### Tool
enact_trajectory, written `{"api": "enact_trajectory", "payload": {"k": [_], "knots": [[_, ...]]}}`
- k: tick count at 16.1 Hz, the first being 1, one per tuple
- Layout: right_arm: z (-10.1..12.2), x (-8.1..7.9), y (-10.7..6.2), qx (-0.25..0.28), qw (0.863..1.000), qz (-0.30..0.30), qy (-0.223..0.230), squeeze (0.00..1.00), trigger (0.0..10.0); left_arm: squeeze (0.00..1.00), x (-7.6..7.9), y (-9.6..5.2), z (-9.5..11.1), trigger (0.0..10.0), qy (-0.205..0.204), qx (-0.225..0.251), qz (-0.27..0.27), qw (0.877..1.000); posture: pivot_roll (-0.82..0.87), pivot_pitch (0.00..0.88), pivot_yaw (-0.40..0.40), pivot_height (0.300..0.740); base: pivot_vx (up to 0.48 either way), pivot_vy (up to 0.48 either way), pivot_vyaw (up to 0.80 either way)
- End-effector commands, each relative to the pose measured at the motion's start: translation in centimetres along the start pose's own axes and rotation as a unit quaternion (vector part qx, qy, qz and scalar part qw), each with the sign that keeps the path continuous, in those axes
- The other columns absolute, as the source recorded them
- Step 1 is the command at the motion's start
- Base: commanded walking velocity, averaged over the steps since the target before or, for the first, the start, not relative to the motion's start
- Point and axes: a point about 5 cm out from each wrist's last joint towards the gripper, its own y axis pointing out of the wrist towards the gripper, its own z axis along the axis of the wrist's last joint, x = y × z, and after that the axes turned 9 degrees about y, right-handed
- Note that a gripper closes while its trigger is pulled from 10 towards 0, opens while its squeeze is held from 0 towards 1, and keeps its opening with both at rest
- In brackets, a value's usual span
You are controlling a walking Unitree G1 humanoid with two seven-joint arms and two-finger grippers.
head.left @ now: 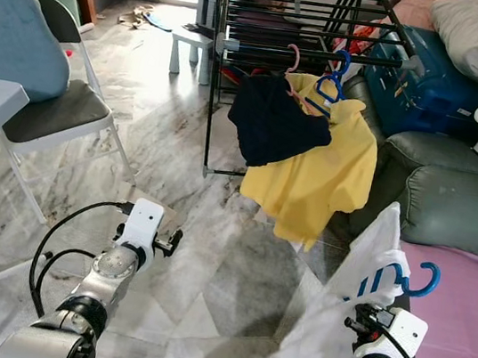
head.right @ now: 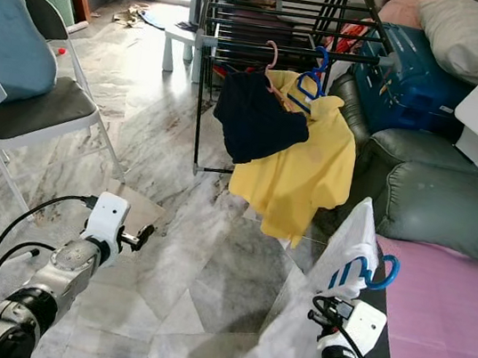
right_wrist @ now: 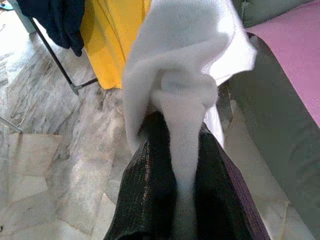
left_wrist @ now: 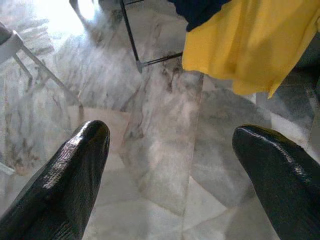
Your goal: Hang hanger
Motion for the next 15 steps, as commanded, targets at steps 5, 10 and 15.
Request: {"api": "enact_trajectory", "payload": {"k": [5,10,15], "knots": [[-0.2,0.3,0.1,-0.012,1.000,-0.004,0.004,0.00,10.0,0.00,-2.1,-1.1,-2.2,10.0,-0.003,-0.037,0.045,0.998,0.07,0.000,-0.029,0.740,0.000,0.000,0.00],[-0.5,0.0,0.1,-0.019,1.000,0.006,-0.003,0.00,10.0,0.00,-2.2,-0.6,-1.2,10.0,-0.004,-0.033,0.048,0.998,0.06,0.000,-0.021,0.740,0.000,0.160,-0.44],[-0.4,-0.2,0.2,-0.012,1.000,0.007,0.001,0.00,10.0,0.00,-2.1,-0.6,-1.3,10.0,-0.001,-0.036,0.044,0.998,0.05,0.000,-0.014,0.740,0.000,0.286,-0.69]]}}
